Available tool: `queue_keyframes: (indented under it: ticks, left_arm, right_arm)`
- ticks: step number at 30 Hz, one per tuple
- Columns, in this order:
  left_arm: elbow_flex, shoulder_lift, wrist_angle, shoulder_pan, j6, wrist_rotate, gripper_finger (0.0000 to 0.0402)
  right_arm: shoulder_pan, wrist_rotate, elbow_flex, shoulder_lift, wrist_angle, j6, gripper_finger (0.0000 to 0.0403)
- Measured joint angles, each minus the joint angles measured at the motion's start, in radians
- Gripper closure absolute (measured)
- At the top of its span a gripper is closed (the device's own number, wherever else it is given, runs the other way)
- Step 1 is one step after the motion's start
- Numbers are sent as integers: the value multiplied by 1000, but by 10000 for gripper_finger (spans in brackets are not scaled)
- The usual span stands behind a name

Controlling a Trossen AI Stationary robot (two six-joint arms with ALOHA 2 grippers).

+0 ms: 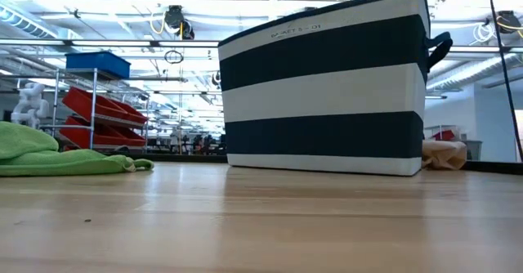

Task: Fold towel
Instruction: Fold the yellow towel

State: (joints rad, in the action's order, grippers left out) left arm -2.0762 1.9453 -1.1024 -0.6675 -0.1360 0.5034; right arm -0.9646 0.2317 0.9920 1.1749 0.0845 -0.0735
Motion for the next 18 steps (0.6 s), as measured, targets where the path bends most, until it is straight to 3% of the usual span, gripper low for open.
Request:
queue_keyframes:
  ticks: [6,10,18]
  left_arm:
    - [0,1,118,45,3,-12,401]
    - [0,22,169,94,6,-99,401]
    - [1,127,223,176,27,-139,401]
  right_arm:
    - [0,8,0,0,32,28,403]
    - [0,14,0,-8,34,28,403]
    - [0,131,0,-54,137,63,403]
